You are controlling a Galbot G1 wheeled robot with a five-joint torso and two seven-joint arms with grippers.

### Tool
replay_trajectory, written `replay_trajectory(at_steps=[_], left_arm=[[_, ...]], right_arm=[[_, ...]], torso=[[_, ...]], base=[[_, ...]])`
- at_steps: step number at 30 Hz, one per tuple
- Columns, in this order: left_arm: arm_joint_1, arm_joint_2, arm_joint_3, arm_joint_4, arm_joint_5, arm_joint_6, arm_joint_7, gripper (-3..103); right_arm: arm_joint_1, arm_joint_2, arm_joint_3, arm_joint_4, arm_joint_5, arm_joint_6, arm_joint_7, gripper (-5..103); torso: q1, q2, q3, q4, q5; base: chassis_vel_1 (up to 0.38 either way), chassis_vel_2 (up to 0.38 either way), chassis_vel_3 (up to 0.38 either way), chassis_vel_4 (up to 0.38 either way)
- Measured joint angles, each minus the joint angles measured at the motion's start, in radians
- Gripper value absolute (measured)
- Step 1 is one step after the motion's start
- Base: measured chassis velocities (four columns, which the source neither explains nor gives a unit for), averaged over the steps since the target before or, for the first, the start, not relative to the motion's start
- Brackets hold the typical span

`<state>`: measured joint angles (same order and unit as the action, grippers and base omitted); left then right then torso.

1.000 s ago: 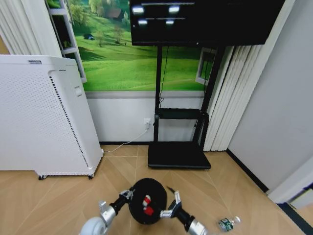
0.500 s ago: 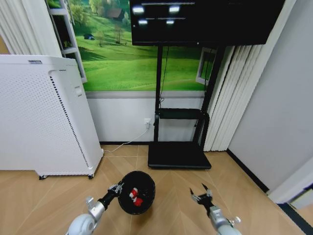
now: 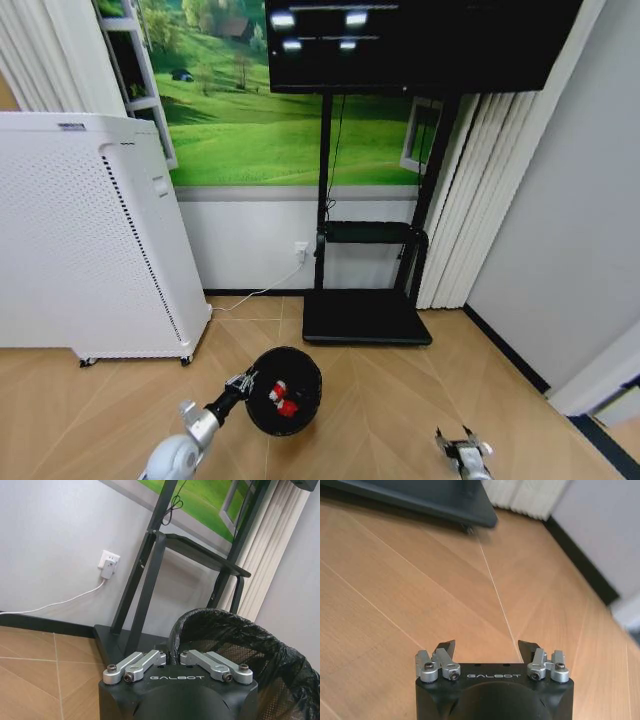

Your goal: Pick up the trash bin and place the garbage on the floor into it.

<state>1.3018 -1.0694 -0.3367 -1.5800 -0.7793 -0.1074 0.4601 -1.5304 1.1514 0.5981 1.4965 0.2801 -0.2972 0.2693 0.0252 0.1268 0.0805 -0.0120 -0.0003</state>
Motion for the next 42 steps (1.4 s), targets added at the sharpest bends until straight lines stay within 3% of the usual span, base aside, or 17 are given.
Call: replay_trajectory(at_steps=[5,9,14,24,34,42], left_arm=[[-0.003,-0.005,0.002,0.017,0.004,-0.009,0.015,7],[-0.002,-0.009,0.002,0.023,0.005,-0.012,0.022,7],[0.015,-0.009,-0.001,0.025,0.008,-0.015,0.029,7],[0.022,-0.009,-0.004,0.030,0.017,-0.018,0.034,7],[0.045,-0.009,-0.006,0.022,0.023,-0.018,0.031,7],[0.067,-0.004,-0.023,0.013,0.022,-0.018,0.029,7]], right_arm=[[0.000,-0.010,-0.042,0.013,0.179,-0.065,0.110,71],[0.020,0.004,-0.077,0.007,0.239,-0.093,0.177,68],[0.083,0.057,-0.112,-0.039,0.349,-0.111,0.284,74],[0.142,0.048,-0.110,-0.034,0.514,-0.123,0.358,74],[0.254,0.055,-0.133,-0.119,0.526,-0.110,0.360,74],[0.405,0.070,-0.143,-0.293,0.490,-0.078,0.372,73]], torso=[[0.000,0.000,0.000,0.0003,0.0000],[0.000,0.000,0.000,0.0000,0.0001],[0.000,0.000,0.000,0.0005,0.0003],[0.000,0.000,0.000,0.0001,0.0003],[0.000,0.000,0.000,0.0002,0.0003],[0.000,0.000,0.000,0.0005,0.0004]], base=[[0.000,0.000,0.000,0.000],[0.000,0.000,0.000,0.000],[0.000,0.000,0.000,0.000],[0.000,0.000,0.000,0.000],[0.000,0.000,0.000,0.000],[0.000,0.000,0.000,0.000]])
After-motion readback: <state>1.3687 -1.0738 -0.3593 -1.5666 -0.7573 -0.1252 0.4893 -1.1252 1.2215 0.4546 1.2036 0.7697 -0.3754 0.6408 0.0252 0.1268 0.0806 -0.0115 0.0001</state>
